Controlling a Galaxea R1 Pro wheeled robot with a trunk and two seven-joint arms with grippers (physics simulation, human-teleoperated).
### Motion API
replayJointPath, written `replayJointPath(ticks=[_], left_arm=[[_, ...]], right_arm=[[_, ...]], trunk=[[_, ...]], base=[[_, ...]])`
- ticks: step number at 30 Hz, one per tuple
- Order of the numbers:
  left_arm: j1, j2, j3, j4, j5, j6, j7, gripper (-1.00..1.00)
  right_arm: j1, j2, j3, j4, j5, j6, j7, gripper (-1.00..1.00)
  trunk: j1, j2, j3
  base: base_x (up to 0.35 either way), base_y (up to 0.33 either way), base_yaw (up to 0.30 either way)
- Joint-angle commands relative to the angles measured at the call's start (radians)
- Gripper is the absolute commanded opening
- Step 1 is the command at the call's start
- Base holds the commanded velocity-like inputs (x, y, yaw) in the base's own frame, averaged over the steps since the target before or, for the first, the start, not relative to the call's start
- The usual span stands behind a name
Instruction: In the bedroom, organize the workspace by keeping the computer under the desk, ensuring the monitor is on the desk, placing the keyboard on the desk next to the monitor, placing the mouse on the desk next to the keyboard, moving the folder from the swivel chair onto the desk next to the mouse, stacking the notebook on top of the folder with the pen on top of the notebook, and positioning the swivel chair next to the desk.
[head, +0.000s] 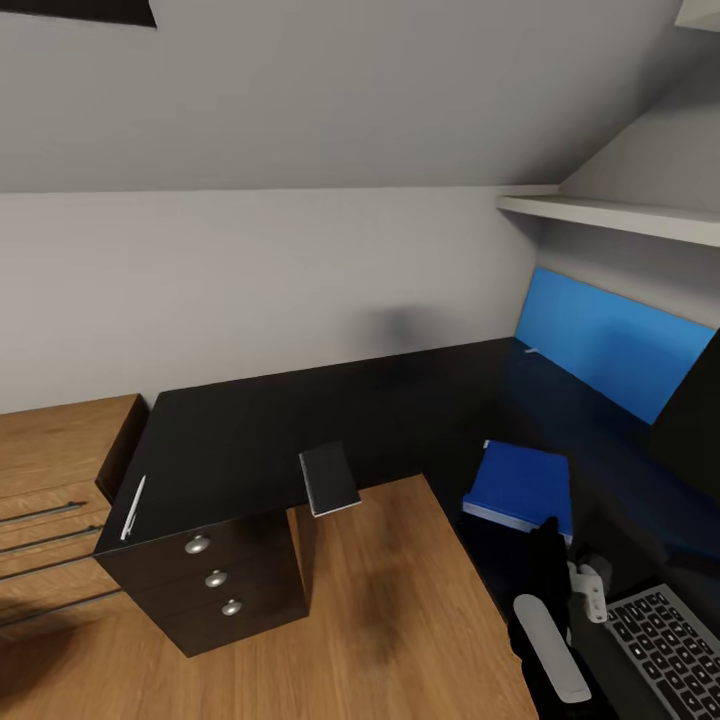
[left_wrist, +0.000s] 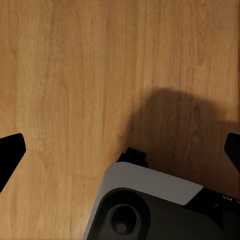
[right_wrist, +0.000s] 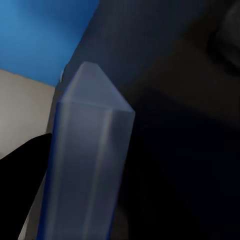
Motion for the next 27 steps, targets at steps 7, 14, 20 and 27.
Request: replayJointPath(ticks=[7,14,20,27], left_arm=[[-0.001,0.001,-0.008,0.0,0.011,-0.005,0.008,1.0],[-0.001,0.001,-0.008,0.0,0.011,-0.005,0.008,1.0],[-0.001,0.001,-0.008,0.0,0.011,-0.005,0.008,1.0],[-0.001,0.001,-0.008,0.0,0.011,-0.005,0.008,1.0]], right_arm=[[-0.005,-0.003,-0.003,0.008,0.0,-0.001,-0.005,-1.0],[-0.005,-0.004,-0.003,0.009,0.0,-0.001,-0.005,-1.0],[-0.005,-0.004,-0.003,0.009,0.001,0.001,-0.007,-1.0],[-0.005,-0.004,-0.003,0.009,0.001,0.002,-0.025,1.0]], trunk=[[0.0,-0.001,-0.001],[0.0,-0.001,-0.001],[0.0,-0.001,-0.001],[0.0,-0.001,-0.001]], base=[[0.032,-0.013,0.0],[0.096,0.0,0.0],[0.002,0.0,0.0],[0.0,0.0,0.0]])
